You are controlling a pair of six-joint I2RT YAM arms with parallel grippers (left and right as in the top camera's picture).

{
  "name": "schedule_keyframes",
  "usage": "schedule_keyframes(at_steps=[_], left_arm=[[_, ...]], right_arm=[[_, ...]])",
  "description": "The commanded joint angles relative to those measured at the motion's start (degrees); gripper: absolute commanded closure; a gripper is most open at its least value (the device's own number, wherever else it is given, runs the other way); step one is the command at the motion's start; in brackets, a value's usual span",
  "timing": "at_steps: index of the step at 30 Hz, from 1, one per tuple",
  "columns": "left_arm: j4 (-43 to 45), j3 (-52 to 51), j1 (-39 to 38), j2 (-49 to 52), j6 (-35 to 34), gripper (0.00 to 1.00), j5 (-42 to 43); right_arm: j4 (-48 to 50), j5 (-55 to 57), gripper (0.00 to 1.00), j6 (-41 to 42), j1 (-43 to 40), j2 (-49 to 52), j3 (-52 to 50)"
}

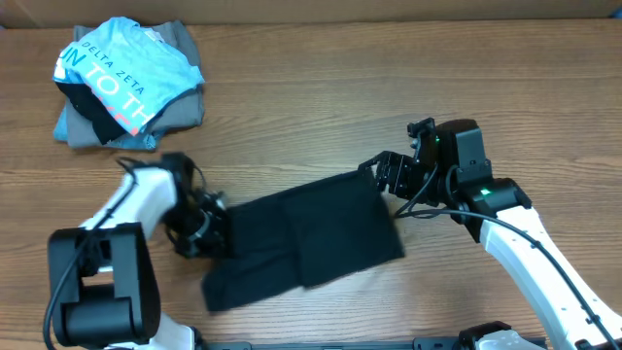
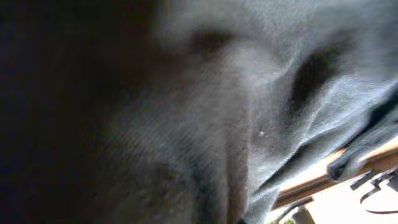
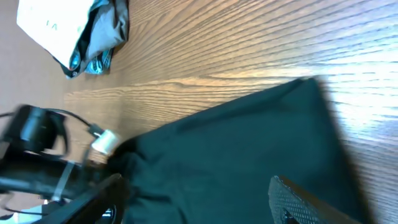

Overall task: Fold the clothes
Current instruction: 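Fold the left end rightward over the bundle with the left gripper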

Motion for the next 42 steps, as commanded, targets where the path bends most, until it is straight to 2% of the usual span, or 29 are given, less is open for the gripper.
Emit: schedule_keyframes(at_steps=[1, 6, 11, 17, 24, 34, 38, 42], left_arm=[[-6.6, 11.7, 1.5, -0.1, -0.5, 0.96, -10.3], [-15.4, 26.9, 0.0, -0.1, -0.6, 0.96, -11.6], [-17.3, 35.1, -6.0, -0.1, -3.4, 0.96, -11.4], [-13.8, 34.8, -19.0, 0.2, -9.2, 0.93, -13.0], [-10.6, 34.2, -29.6, 4.0, -14.0, 0.91, -14.7], [-8.9, 34.2, -39.0, 13.6, -17.6, 0.9, -6.7], [-8.5, 34.2, -40.2, 14.2, -18.4, 0.83, -6.6], [-8.3, 34.2, -40.5, 14.2, -19.7, 0.68, -6.0]], right_arm=[[0.0, 0.5, 0.24, -0.5, -0.7, -0.9, 0.2], [0.0, 0.6, 0.24, -0.4, -0.7, -0.9, 0.2], [0.0, 0.6, 0.24, -0.4, -0.7, -0.9, 0.2], [-0.3, 1.4, 0.24, -0.4, -0.7, -0.9, 0.2], [-0.6, 1.5, 0.24, -0.4, -0.7, -0.9, 0.2], [-3.0, 3.7, 0.24, 0.3, -1.1, -0.9, 0.2], [-6.6, 8.7, 0.23, 3.5, -3.0, -0.9, 0.2], [-8.2, 9.4, 0.23, 3.5, -6.0, -0.9, 0.2]])
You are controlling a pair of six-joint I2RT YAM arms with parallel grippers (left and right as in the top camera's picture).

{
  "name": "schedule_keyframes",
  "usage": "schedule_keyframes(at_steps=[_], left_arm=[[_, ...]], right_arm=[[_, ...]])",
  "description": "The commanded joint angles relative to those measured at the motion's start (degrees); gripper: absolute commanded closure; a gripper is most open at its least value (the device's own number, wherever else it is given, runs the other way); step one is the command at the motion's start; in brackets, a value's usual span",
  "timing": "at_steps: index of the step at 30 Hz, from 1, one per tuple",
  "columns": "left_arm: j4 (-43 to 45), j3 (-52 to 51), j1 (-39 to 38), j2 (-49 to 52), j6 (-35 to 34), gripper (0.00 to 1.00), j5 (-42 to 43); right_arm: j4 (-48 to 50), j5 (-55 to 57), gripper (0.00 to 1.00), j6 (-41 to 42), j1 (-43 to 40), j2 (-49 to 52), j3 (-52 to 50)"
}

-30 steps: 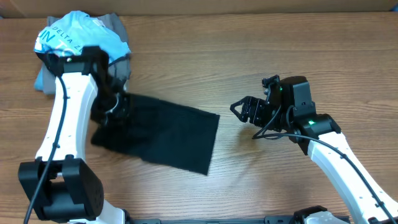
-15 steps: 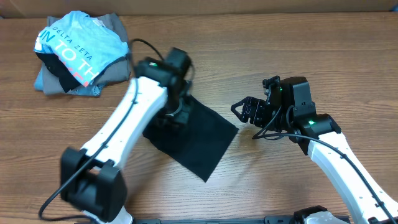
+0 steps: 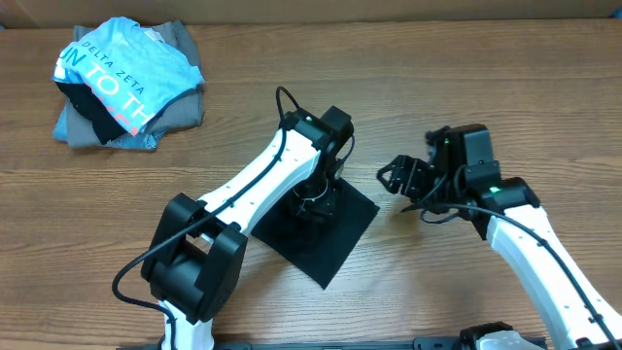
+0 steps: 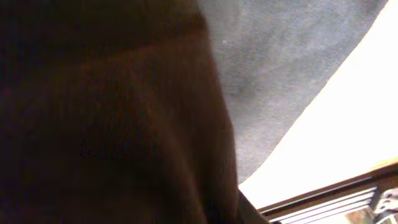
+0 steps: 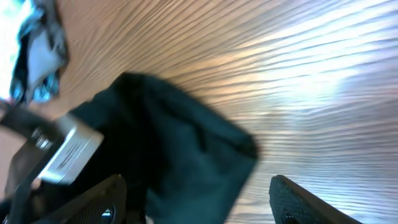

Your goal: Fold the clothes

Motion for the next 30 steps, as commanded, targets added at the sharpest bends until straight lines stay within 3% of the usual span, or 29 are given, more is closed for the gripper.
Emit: schedule_keyframes(at_steps=[1, 16, 20, 28, 30], left_arm=[[0.6, 0.2, -0.5, 0.2, -2.1, 0.64, 3.0], [4.3, 0.2, -7.8, 0.2, -2.9, 0.73, 7.6], [-0.2, 2.6, -7.8, 0.1, -4.9, 0.79, 0.0], [-8.0, 14.3, -3.4, -2.6, -3.2, 0.68, -11.4], [-8.0, 14.8, -2.6, -3.0, -3.3, 0.72, -15.2]], right_arm=[[-0.1, 2.8, 0.23, 1.1, -2.8, -0.9, 0.2], [-0.1, 2.6, 0.23, 0.9, -3.7, -0.9, 0.2], [-1.4, 2.6, 0.22, 0.7, -3.7, -0.9, 0.2], [-2.0, 2.6, 0.22, 0.7, -3.7, -0.9, 0.2], [-2.3, 2.6, 0.22, 0.7, -3.7, -0.9, 0.2]])
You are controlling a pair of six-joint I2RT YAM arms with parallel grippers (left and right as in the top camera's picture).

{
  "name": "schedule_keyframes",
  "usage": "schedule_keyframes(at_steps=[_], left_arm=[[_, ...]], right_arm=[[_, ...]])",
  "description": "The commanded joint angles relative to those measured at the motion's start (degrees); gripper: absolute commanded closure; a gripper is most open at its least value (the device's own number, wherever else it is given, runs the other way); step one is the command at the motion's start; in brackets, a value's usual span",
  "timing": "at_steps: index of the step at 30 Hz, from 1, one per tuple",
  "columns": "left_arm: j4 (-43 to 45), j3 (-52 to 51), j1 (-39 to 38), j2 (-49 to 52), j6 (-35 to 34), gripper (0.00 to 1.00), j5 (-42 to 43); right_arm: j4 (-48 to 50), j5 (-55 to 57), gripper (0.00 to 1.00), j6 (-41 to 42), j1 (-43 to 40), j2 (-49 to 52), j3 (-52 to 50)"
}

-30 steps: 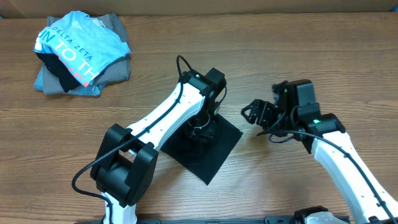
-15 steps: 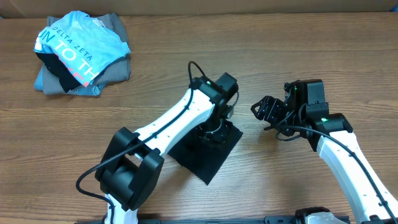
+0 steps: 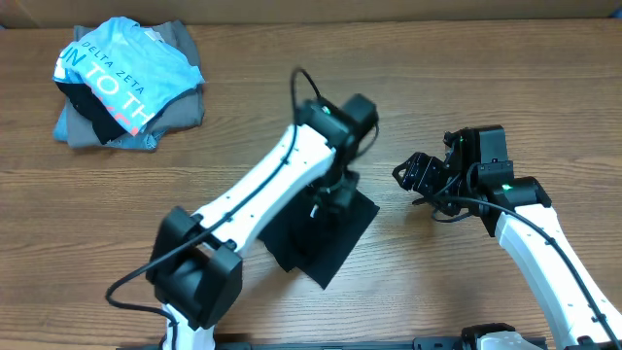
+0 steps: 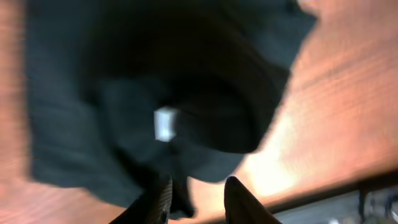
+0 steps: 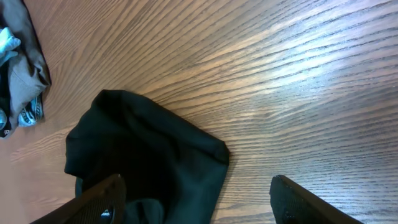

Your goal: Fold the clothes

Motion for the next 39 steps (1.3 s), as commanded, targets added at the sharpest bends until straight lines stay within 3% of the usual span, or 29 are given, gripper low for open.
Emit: schedule_keyframes(at_steps=[1, 4, 6, 10, 14, 19, 25, 31, 36, 39], left_arm=[[-0.6, 2.5, 1.6, -2.5, 0.1, 0.8, -10.1], [1.3, 0.9, 3.3, -1.5, 0.1, 0.96, -11.6], [3.8, -1.1, 3.9, -0.6, 0.4, 0.96, -9.7], [11.1, -6.1, 2.9, 0.9, 3.7, 0.96, 2.5], [16.3, -9.7, -0.8, 2.9, 4.0, 0.96, 4.7], [18.7, -10.1, -5.6, 4.9, 6.0, 0.96, 14.1], [17.4, -7.7, -8.2, 4.8, 7.2, 0.96, 12.8], [4.5, 2.6, -5.4, 4.7, 7.1, 0.91, 1.9], [-6.1, 11.8, -1.6, 4.7, 6.9, 0.79, -9.1], [-8.9, 14.8, 1.9, 4.7, 7.0, 0.63, -11.6]], right_arm=[[-0.3, 0.3, 0.22, 0.0, -0.1, -0.9, 0.2], [-0.7, 0.3, 0.22, 0.0, -0.1, -0.9, 0.2], [-0.8, 0.3, 0.22, 0.0, -0.1, -0.9, 0.2], [-0.8, 0.3, 0.22, 0.0, -0.1, -0.9, 0.2], [-0.8, 0.3, 0.22, 0.0, -0.1, -0.9, 0.2], [-0.8, 0.3, 0.22, 0.0, -0.1, -0.9, 0.2], [-0.9, 0.2, 0.23, 0.0, -0.1, -0.9, 0.2], [-1.8, -2.8, 0.23, -4.9, 0.0, -0.9, 0.2], [-1.9, -9.9, 0.19, -12.3, 0.1, -0.9, 0.2], [-2.5, -12.0, 0.15, -15.5, 0.5, -0.6, 0.2]])
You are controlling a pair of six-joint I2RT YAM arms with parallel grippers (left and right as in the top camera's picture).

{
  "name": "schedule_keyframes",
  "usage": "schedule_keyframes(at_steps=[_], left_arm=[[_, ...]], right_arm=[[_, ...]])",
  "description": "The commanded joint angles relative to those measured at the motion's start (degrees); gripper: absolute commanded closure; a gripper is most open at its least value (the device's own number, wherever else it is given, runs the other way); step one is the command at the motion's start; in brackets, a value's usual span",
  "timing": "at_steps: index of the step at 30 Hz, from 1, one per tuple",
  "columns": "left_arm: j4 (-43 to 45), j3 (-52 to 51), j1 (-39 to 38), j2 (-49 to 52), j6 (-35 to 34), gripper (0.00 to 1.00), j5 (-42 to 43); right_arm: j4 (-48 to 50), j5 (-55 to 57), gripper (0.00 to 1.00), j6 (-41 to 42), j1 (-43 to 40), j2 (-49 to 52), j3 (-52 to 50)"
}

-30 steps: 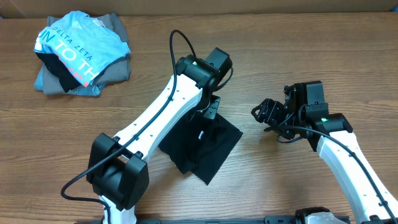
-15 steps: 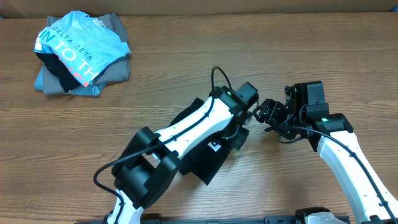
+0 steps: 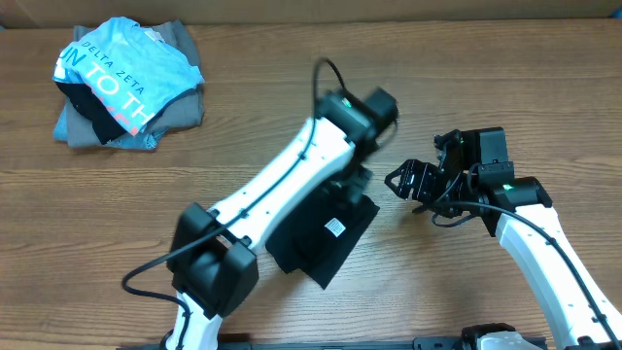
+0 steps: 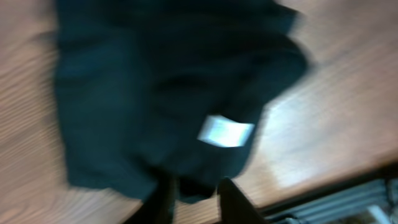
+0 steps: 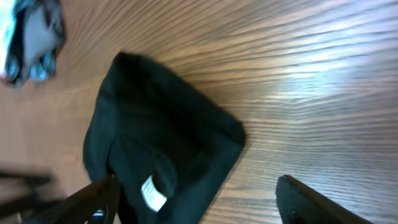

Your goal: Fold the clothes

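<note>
A black garment (image 3: pixel 309 245) lies folded into a small diamond at the table's middle, with a white tag (image 3: pixel 333 227) showing on top. In the left wrist view the garment (image 4: pixel 155 93) and its tag (image 4: pixel 225 131) lie blurred below my left gripper (image 4: pixel 194 196), whose fingers stand a little apart with wood showing between them. Overhead, the left gripper (image 3: pixel 356 181) hangs over the garment's far corner. My right gripper (image 3: pixel 406 181) is wide open just right of the garment (image 5: pixel 161 130), holding nothing.
A pile of folded clothes (image 3: pixel 126 83), with a light blue printed shirt on top, sits at the far left of the wooden table (image 3: pixel 486 78). The pile's edge (image 5: pixel 31 37) shows in the right wrist view. The left arm stretches across the table's middle.
The left gripper has moved a little up and to the right off the garment, and the white tag now shows. The right gripper has shifted slightly left, still open. The garment lies as before.
The garment first lay as a long strip with the left gripper at its left end and the right gripper at its right corner. Then the left arm was across at the right with the garment folded small beneath it. Since then the left gripper has stood clear above it.
</note>
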Motion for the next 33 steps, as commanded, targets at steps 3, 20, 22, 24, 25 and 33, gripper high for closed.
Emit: schedule_keyframes(at_steps=[3, 20, 22, 24, 25, 33], left_arm=[[-1.3, 4.0, 7.4, -0.5, 0.7, 0.5, -5.9], [0.9, 3.8, 23.9, -0.3, 15.2, 0.49, 12.6], [1.0, 3.8, 23.7, -0.2, 15.6, 0.49, 12.6], [1.2, 3.2, 23.3, -0.2, 15.5, 0.49, 12.6], [1.4, 2.7, 23.1, -0.2, 15.5, 0.49, 12.6], [5.6, -6.1, 22.5, -0.2, 15.5, 0.48, 14.5]], right_arm=[[-1.1, -4.5, 0.14, -9.2, 2.3, 0.7, 0.2], [6.2, 0.6, 0.67, -14.6, 12.6, 14.0, 0.7], [5.7, 2.7, 0.9, -14.3, 11.9, 13.9, 1.6], [4.4, 5.6, 0.96, -12.5, 10.9, 13.9, 3.0], [3.8, 6.3, 0.96, -11.8, 10.4, 13.9, 3.8], [-3.0, 16.2, 0.96, -9.7, 8.1, 13.9, 8.5]])
